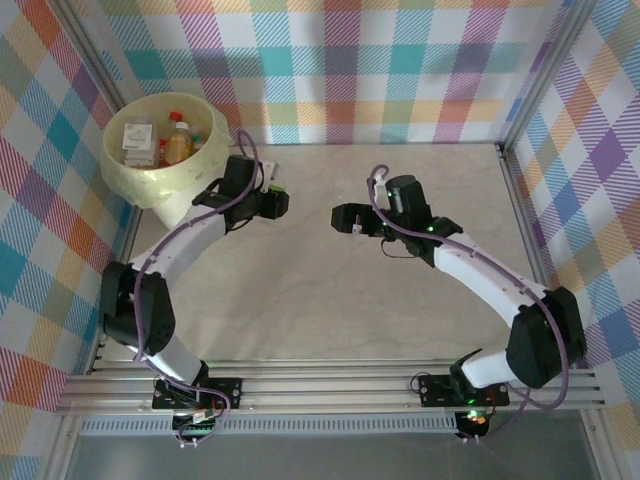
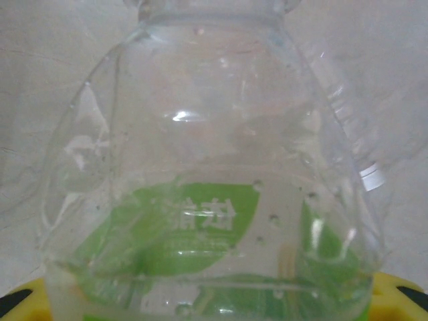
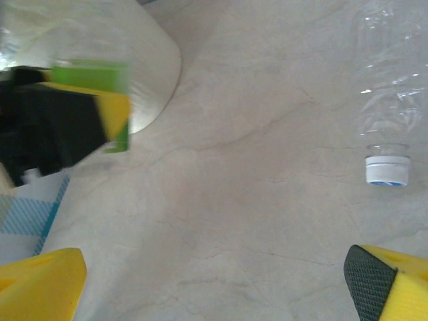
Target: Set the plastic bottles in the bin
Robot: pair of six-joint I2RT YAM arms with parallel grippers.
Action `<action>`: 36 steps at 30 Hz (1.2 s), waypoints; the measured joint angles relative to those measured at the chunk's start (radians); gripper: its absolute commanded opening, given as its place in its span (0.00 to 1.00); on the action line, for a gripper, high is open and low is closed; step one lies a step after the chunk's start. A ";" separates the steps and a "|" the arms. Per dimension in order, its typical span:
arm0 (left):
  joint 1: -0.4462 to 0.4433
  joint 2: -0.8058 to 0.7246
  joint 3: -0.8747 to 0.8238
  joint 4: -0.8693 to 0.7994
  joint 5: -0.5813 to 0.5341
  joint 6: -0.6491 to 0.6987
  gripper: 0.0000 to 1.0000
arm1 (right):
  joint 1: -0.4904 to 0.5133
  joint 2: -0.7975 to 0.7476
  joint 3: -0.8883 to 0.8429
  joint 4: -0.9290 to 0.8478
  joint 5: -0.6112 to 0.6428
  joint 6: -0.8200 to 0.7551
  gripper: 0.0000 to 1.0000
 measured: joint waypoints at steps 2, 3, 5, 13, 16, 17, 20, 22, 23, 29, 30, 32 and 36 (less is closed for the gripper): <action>0.010 -0.030 -0.002 0.000 0.011 -0.034 0.35 | 0.000 0.037 0.019 -0.003 0.024 0.003 1.00; 0.017 -0.050 -0.002 0.000 0.016 -0.050 0.35 | 0.000 0.060 0.031 -0.010 0.038 0.004 1.00; 0.028 -0.085 -0.004 -0.003 0.024 -0.077 0.35 | 0.000 0.111 0.064 -0.029 0.068 0.007 1.00; 0.043 -0.256 0.002 -0.079 0.053 -0.117 0.35 | 0.001 0.312 0.167 -0.085 0.220 -0.003 0.98; 0.045 -0.300 0.062 -0.138 0.031 -0.113 0.35 | 0.004 0.376 0.204 -0.097 0.268 -0.023 0.96; 0.047 -0.310 0.087 -0.152 0.020 -0.111 0.35 | 0.005 0.398 0.218 -0.098 0.284 -0.029 0.95; 0.056 -0.331 0.175 -0.191 -0.023 -0.098 0.35 | 0.006 0.451 0.251 -0.101 0.323 -0.051 0.93; 0.063 -0.335 0.230 -0.209 -0.055 -0.087 0.35 | 0.006 0.481 0.272 -0.104 0.348 -0.058 0.92; 0.069 -0.335 0.260 -0.218 -0.077 -0.081 0.35 | 0.006 0.496 0.282 -0.106 0.361 -0.064 0.91; 0.152 -0.259 0.476 -0.294 -0.246 -0.076 0.35 | 0.006 0.616 0.410 -0.150 0.397 -0.101 0.90; 0.178 -0.237 0.507 -0.297 -0.264 -0.076 0.36 | 0.006 0.642 0.441 -0.156 0.398 -0.107 0.89; 0.228 -0.192 0.558 -0.308 -0.280 -0.076 0.36 | 0.006 0.686 0.489 -0.173 0.406 -0.108 0.88; 0.322 -0.068 0.666 -0.335 -0.272 -0.057 0.37 | 0.006 0.767 0.575 -0.227 0.435 -0.108 0.86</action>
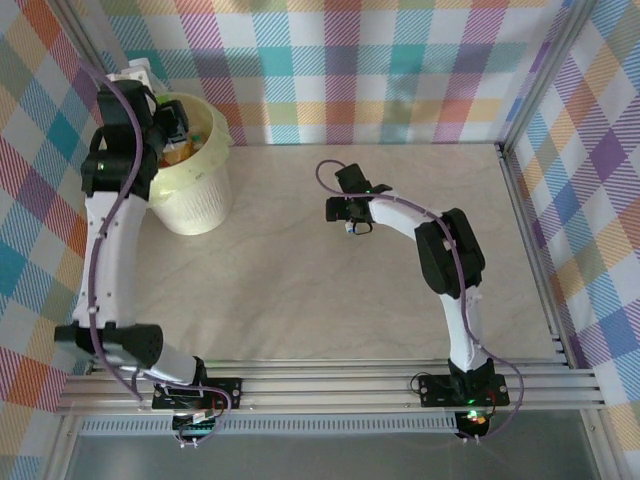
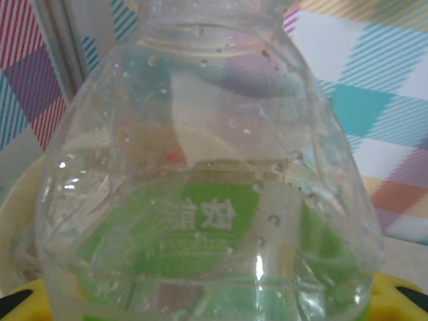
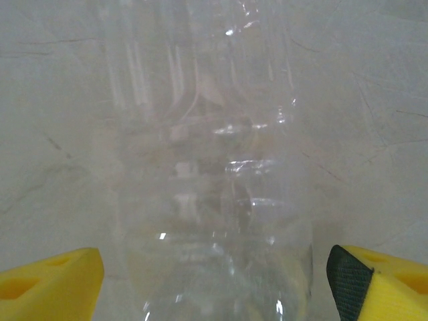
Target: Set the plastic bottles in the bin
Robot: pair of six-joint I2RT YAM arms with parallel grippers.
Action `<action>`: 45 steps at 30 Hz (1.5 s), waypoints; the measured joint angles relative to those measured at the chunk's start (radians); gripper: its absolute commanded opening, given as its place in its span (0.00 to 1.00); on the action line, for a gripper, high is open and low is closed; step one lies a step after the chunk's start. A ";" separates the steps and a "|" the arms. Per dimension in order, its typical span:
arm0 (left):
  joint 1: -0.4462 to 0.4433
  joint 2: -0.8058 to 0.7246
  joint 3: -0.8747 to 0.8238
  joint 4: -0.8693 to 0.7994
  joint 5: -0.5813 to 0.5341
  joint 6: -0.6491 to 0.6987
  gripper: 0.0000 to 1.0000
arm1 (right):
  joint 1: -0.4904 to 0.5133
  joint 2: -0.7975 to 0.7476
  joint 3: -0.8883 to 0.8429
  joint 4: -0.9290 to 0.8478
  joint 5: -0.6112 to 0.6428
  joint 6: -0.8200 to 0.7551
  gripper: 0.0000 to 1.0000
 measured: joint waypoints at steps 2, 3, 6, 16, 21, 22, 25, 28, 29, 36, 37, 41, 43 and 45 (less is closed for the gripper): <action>0.041 0.088 0.079 -0.034 0.038 0.009 0.37 | 0.000 0.031 0.032 -0.024 0.016 0.000 0.84; 0.058 0.130 0.121 -0.055 0.060 0.016 0.37 | 0.000 0.039 0.039 -0.030 0.020 0.000 0.83; 0.101 0.253 0.236 -0.119 0.128 0.031 0.37 | 0.000 0.057 0.055 -0.052 0.035 0.000 0.81; 0.156 0.410 0.293 -0.231 0.257 0.110 0.47 | 0.000 0.115 0.141 -0.098 0.037 0.005 0.71; 0.165 0.432 0.294 -0.269 0.256 0.135 0.65 | 0.000 0.122 0.146 -0.100 0.038 0.007 0.58; 0.165 0.432 0.294 -0.275 0.254 0.139 0.66 | 0.000 0.122 0.146 -0.098 0.037 0.006 0.56; 0.165 0.431 0.298 -0.276 0.248 0.144 0.74 | 0.000 0.122 0.143 -0.080 0.030 0.002 0.49; 0.165 0.423 0.298 -0.277 0.239 0.138 0.84 | 0.000 0.104 0.105 -0.040 0.019 0.000 0.44; 0.165 0.417 0.298 -0.277 0.236 0.133 0.88 | 0.000 0.093 0.085 -0.031 0.013 -0.002 0.42; 0.165 0.344 0.298 -0.280 0.224 0.096 0.99 | 0.000 -0.010 -0.045 0.015 -0.019 -0.025 0.36; 0.165 0.333 0.298 -0.279 0.223 0.088 1.00 | 0.000 -0.027 -0.065 0.026 -0.023 -0.026 0.36; 0.164 0.288 0.285 -0.263 0.220 0.045 1.00 | 0.000 -0.113 -0.155 0.068 -0.042 -0.029 0.35; 0.158 0.264 0.265 -0.248 0.222 0.020 1.00 | 0.000 -0.154 -0.195 0.086 -0.050 -0.030 0.34; 0.150 0.238 0.233 -0.225 0.232 -0.009 1.00 | 0.000 -0.201 -0.242 0.108 -0.058 -0.031 0.33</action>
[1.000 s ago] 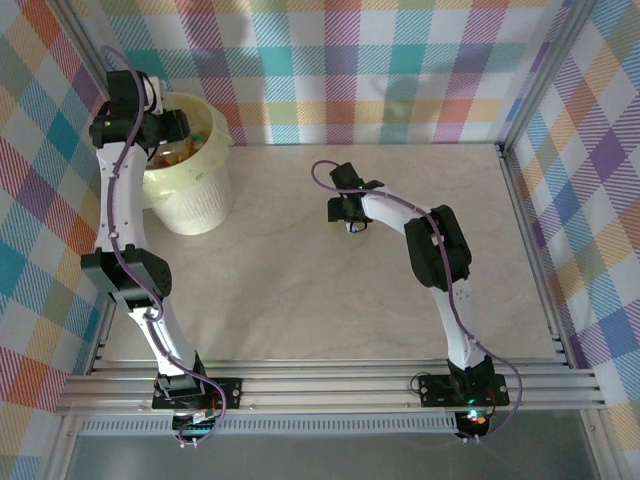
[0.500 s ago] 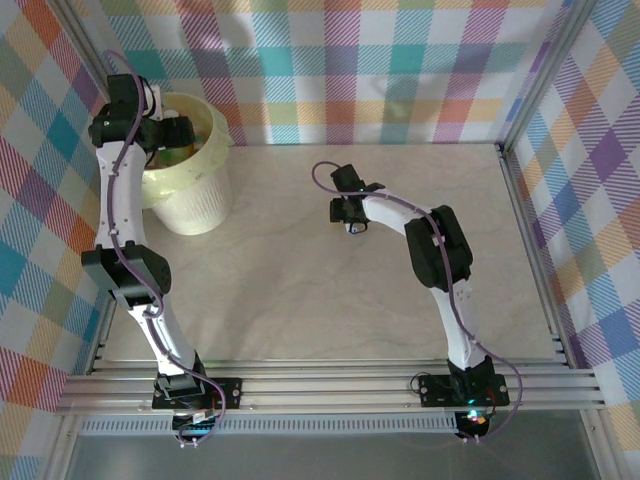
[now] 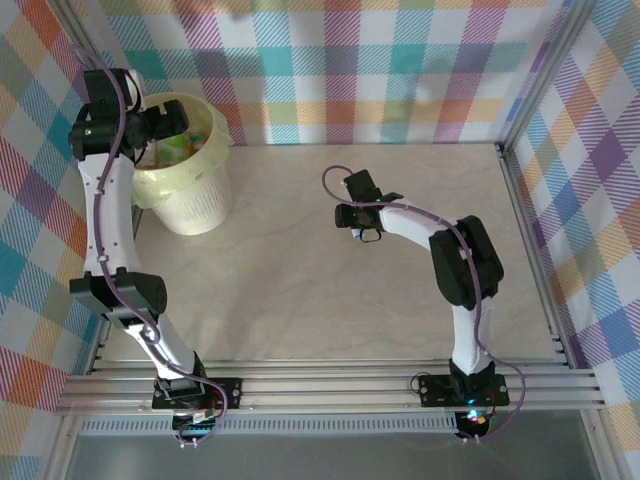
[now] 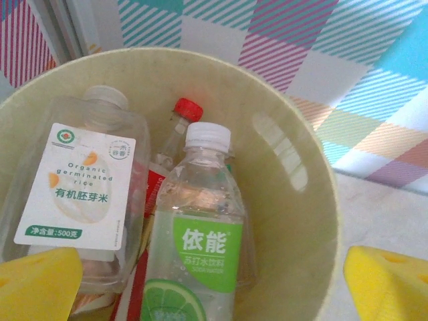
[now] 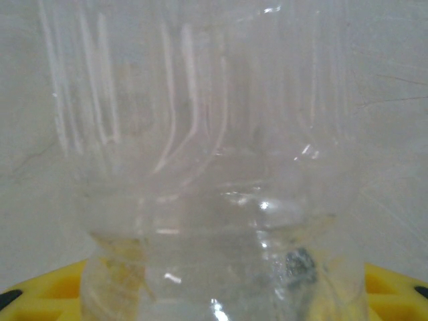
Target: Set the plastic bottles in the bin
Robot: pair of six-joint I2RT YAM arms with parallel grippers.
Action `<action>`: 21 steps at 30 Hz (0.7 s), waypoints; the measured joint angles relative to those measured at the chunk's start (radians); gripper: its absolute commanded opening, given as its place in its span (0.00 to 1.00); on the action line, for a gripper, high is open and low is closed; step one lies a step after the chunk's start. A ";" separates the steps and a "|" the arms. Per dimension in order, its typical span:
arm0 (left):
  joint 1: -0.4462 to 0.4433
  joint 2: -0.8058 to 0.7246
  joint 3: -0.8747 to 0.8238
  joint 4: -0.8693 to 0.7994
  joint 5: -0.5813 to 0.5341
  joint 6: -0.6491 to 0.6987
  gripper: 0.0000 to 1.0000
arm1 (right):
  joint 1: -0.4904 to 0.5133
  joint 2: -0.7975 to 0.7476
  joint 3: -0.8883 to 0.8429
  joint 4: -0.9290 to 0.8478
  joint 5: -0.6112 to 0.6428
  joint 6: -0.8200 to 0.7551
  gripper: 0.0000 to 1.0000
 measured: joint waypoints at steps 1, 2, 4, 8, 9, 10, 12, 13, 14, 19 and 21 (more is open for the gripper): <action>-0.005 -0.019 -0.027 0.021 0.008 -0.021 1.00 | 0.000 -0.029 -0.030 0.013 -0.006 -0.002 0.32; -0.009 -0.037 -0.054 0.038 0.016 -0.038 1.00 | 0.000 -0.057 -0.061 0.023 -0.011 -0.004 0.32; -0.028 -0.087 -0.133 0.089 0.036 -0.087 1.00 | 0.000 -0.117 -0.126 0.045 -0.026 -0.008 0.32; -0.093 -0.184 -0.281 0.185 0.079 -0.173 1.00 | 0.000 -0.231 -0.238 0.080 -0.062 -0.013 0.32; -0.117 -0.204 -0.314 0.212 0.091 -0.192 1.00 | 0.000 -0.257 -0.261 0.089 -0.071 -0.013 0.32; -0.138 -0.220 -0.339 0.233 0.103 -0.208 1.00 | 0.001 -0.285 -0.286 0.099 -0.081 -0.013 0.32; -0.180 -0.240 -0.375 0.265 0.128 -0.235 1.00 | 0.002 -0.331 -0.321 0.114 -0.100 -0.013 0.32; -0.198 -0.246 -0.388 0.279 0.140 -0.247 1.00 | 0.002 -0.352 -0.336 0.122 -0.112 -0.013 0.32; -0.216 -0.250 -0.401 0.293 0.156 -0.260 1.00 | 0.002 -0.372 -0.350 0.129 -0.124 -0.013 0.32; -0.294 -0.260 -0.488 0.366 0.238 -0.315 1.00 | 0.006 -0.452 -0.389 0.164 -0.191 -0.013 0.32; -0.324 -0.267 -0.538 0.399 0.269 -0.341 1.00 | 0.006 -0.480 -0.400 0.183 -0.224 -0.013 0.32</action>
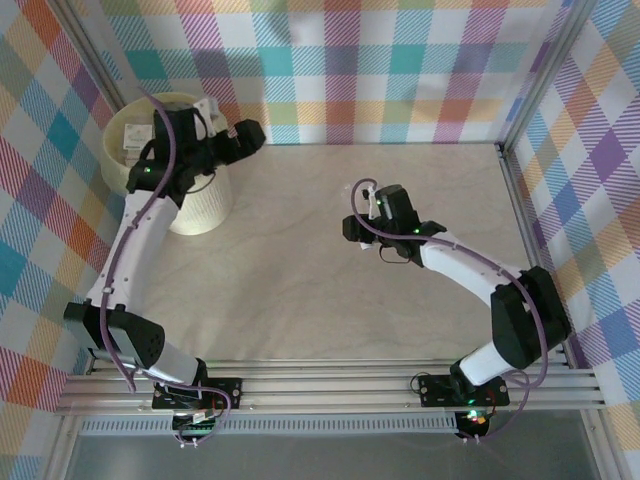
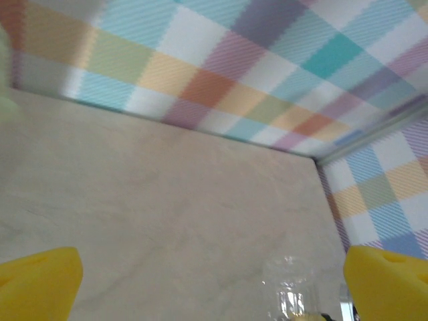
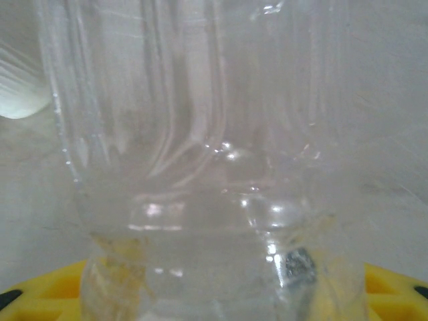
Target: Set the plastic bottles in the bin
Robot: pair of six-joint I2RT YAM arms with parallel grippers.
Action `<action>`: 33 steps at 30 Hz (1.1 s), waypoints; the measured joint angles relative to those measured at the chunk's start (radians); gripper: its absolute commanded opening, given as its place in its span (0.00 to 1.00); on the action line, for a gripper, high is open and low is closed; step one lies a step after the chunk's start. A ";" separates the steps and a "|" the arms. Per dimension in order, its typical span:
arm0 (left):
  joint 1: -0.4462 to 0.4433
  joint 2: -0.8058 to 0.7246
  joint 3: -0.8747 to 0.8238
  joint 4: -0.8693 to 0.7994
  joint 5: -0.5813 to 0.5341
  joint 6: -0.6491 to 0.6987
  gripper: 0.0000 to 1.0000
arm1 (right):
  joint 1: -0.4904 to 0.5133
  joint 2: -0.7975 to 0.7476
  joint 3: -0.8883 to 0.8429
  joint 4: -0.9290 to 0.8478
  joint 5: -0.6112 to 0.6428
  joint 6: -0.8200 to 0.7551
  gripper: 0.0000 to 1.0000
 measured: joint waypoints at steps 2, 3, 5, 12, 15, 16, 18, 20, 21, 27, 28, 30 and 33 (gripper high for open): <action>-0.023 -0.012 -0.062 0.048 0.039 -0.037 1.00 | 0.000 -0.023 -0.008 0.020 -0.036 0.001 0.32; -0.031 -0.018 -0.094 0.074 0.065 -0.061 1.00 | 0.000 -0.032 -0.012 0.032 -0.055 0.002 0.32; -0.042 -0.029 -0.152 0.129 0.117 -0.111 1.00 | 0.000 -0.047 -0.014 0.059 -0.094 0.007 0.31; -0.111 -0.063 -0.227 0.191 0.187 -0.191 1.00 | 0.008 -0.084 -0.002 0.132 -0.245 0.023 0.32; -0.146 -0.085 -0.228 0.187 0.208 -0.206 1.00 | 0.017 -0.084 0.029 0.132 -0.308 0.029 0.32; -0.156 -0.090 -0.228 0.184 0.210 -0.208 1.00 | 0.020 -0.083 0.042 0.132 -0.325 0.033 0.31; -0.184 -0.101 -0.228 0.181 0.203 -0.211 1.00 | 0.029 -0.079 0.074 0.133 -0.360 0.047 0.32; -0.209 -0.109 -0.228 0.180 0.188 -0.212 1.00 | 0.040 -0.070 0.105 0.134 -0.397 0.055 0.32; -0.220 -0.111 -0.228 0.180 0.178 -0.212 1.00 | 0.045 -0.064 0.118 0.134 -0.414 0.058 0.32; -0.239 -0.114 -0.231 0.183 0.148 -0.238 1.00 | 0.075 -0.029 0.170 0.142 -0.483 0.080 0.32; -0.242 -0.114 -0.232 0.183 0.140 -0.240 1.00 | 0.079 -0.024 0.175 0.141 -0.492 0.084 0.32; -0.243 -0.114 -0.232 0.183 0.129 -0.242 0.98 | 0.084 -0.012 0.185 0.145 -0.509 0.095 0.33; -0.247 -0.114 -0.238 0.183 0.109 -0.236 0.95 | 0.087 0.006 0.200 0.156 -0.536 0.116 0.33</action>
